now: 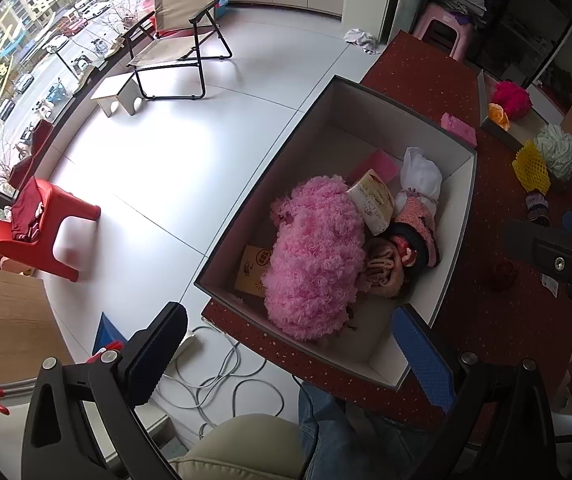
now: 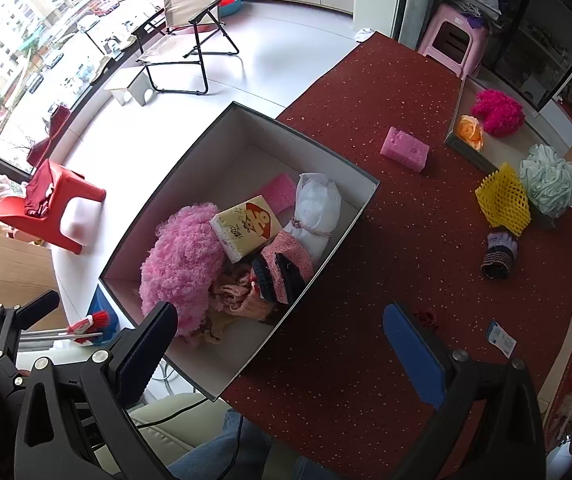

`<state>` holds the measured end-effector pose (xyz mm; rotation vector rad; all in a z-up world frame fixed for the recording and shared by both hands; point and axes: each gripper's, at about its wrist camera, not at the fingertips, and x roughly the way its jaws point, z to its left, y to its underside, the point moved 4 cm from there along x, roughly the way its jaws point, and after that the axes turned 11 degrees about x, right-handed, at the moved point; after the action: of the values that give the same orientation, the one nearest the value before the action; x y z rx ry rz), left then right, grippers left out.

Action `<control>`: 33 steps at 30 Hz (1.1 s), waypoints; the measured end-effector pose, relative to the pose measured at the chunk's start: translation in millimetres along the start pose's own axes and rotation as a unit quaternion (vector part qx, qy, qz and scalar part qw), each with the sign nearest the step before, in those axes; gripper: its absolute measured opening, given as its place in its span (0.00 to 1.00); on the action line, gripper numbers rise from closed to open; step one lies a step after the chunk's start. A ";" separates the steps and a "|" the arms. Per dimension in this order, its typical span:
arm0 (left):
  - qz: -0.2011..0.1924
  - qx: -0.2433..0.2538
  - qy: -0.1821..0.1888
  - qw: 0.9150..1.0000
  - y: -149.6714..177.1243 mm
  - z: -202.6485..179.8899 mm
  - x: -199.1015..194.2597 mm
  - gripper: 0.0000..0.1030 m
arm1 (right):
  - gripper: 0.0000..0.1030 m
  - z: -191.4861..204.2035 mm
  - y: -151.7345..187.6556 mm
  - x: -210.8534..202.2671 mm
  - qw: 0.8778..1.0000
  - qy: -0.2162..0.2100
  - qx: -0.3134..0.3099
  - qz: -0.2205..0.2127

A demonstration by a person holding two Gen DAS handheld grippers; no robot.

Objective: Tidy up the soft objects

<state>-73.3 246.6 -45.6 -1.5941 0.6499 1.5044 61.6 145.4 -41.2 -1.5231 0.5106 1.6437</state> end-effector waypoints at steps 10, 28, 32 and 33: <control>0.005 -0.002 -0.007 1.000 1.4 0.4 3.5 1.00 | 1.00 0.9 1.4 4.9 1.000 0.003 -0.006 0.010; 0.005 -0.007 -0.001 1.000 -2.1 3.4 6.0 1.00 | 1.00 8.0 -1.2 8.4 1.000 0.004 -0.018 0.015; 0.006 -0.005 -0.001 1.000 -2.8 1.3 7.4 1.00 | 1.00 8.3 -0.9 9.4 1.000 0.003 -0.019 0.017; 0.007 -0.005 0.000 1.000 -2.8 1.1 7.4 1.00 | 1.00 8.4 -0.8 9.6 1.000 0.002 -0.020 0.017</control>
<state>-70.5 250.2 -52.1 -1.6007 0.6544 1.5201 57.6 155.1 -48.7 -1.5548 0.5115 1.6855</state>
